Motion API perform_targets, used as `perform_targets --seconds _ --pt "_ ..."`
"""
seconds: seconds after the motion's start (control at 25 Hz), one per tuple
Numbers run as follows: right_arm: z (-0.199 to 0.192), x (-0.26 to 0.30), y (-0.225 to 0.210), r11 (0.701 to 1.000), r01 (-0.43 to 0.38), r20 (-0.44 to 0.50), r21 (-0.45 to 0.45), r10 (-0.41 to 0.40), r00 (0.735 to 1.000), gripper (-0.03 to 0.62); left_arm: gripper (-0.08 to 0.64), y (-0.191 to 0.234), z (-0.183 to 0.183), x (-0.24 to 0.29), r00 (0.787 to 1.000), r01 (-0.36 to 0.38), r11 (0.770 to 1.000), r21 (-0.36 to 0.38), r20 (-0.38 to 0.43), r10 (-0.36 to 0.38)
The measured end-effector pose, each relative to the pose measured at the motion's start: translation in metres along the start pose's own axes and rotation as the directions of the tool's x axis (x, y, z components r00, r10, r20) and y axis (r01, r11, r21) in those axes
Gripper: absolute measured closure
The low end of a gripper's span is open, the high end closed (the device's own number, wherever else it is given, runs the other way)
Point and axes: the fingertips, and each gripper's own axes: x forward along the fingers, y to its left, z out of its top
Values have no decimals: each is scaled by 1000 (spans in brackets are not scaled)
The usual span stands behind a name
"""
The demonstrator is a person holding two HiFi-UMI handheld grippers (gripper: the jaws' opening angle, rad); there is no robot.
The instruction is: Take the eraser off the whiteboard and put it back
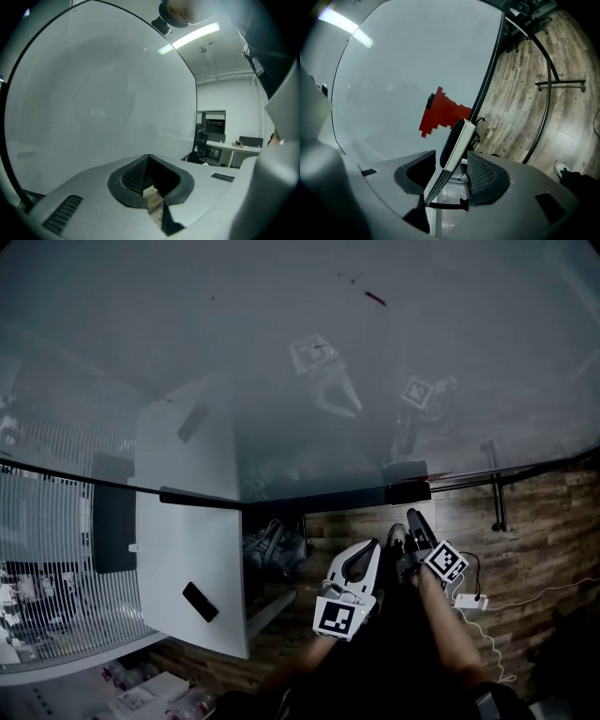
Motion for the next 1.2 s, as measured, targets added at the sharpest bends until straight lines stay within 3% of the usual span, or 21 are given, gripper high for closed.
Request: perform_targets --seconds 0.16,0.56,1.2 --pt "3 12 -7 998 3 3 62 -3 1000 390 554 3 -3 8 1000 6 1000 -6 -13 -6" --pt "3 31 -14 994 8 -14 106 -6 1000 390 554 14 -3 16 1000 -2 1000 -9 -14 2" --pt "5 24 -7 997 17 -12 72 -17 1000 434 554 19 1 12 1000 -9 1000 -7 -3 9"
